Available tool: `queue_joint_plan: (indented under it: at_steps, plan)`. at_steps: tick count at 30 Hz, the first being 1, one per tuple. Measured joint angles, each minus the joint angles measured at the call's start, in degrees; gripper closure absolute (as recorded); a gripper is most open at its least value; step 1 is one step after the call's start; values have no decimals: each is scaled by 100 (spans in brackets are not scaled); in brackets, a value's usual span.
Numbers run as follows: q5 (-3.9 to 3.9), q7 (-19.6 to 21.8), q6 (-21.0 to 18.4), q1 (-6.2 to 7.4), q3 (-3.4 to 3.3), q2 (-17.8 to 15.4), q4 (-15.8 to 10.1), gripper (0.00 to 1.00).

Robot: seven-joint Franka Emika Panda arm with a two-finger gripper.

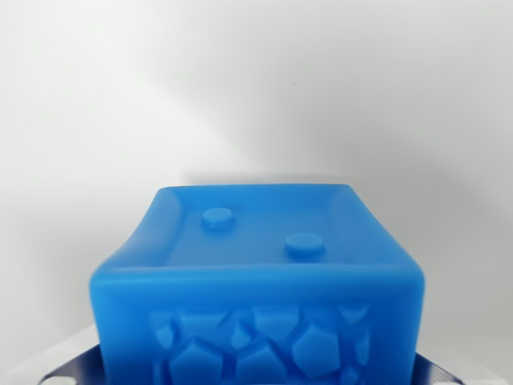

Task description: Stack cube

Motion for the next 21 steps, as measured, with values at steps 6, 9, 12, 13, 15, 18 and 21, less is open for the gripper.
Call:
queue_joint_plan:
  at_steps: [6, 9, 12, 13, 15, 18, 21]
  plan:
    - [2, -3, -131, -7, 8, -181, -51, 100]
    - [5, -5, -204, -9, 12, -285, -77, 100]
    - [9, -8, -280, -11, 17, -379, -96, 100]
    - [11, -8, -309, -12, 19, -417, -105, 100]
    - [14, -10, -357, -14, 22, -478, -118, 100]
    - [21, -14, -451, -17, 27, -603, -139, 100]
    - [31, -18, -552, -19, 32, -721, -150, 100]
